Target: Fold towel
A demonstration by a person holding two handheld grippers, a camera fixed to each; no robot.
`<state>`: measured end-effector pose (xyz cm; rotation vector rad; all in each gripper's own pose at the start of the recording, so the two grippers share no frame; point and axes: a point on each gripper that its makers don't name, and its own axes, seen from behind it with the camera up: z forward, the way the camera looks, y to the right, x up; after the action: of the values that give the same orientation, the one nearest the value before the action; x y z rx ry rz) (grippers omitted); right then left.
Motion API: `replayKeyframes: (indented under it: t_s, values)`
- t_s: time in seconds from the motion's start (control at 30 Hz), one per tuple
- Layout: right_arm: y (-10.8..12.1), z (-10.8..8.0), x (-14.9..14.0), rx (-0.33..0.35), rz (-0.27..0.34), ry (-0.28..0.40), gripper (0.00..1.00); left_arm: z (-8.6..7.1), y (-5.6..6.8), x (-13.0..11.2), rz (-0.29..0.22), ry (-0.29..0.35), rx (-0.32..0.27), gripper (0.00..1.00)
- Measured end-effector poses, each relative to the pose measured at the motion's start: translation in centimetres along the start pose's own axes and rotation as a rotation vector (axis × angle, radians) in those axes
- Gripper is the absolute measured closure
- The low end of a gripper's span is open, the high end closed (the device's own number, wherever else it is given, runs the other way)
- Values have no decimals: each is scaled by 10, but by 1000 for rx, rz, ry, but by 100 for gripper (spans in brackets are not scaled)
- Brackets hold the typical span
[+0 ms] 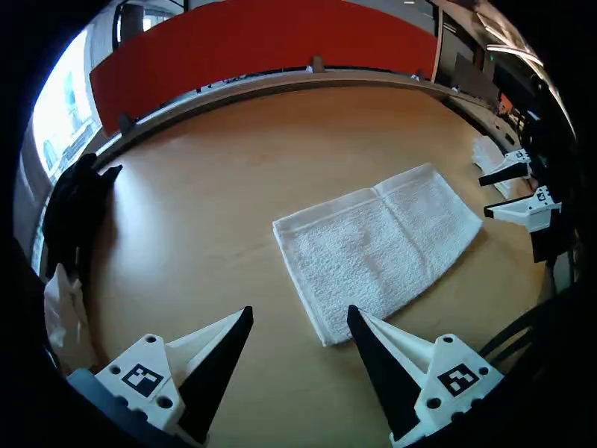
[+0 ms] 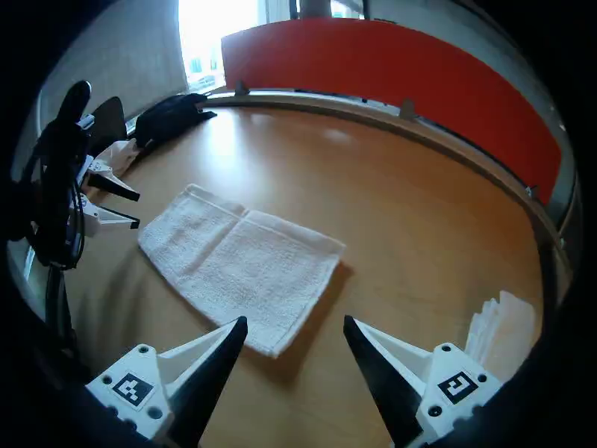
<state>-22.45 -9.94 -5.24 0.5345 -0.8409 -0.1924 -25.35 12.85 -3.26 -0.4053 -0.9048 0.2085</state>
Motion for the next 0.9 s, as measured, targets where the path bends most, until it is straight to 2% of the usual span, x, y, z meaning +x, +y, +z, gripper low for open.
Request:
replayKeyframes:
  t_s: [0.33, 0.67, 0.9]
  values:
    - [-2, 0, -3, 15, -8, -3, 0, -8, -4, -10, -48, 4, 20, 6]
    - [-4, 1, -8, 53, -65, -18, 0, -22, -12, -24, -97, 8, 58, 6]
    - [-5, 2, -14, 86, -127, -38, 0, -37, -20, -36, -149, 10, 95, 6]
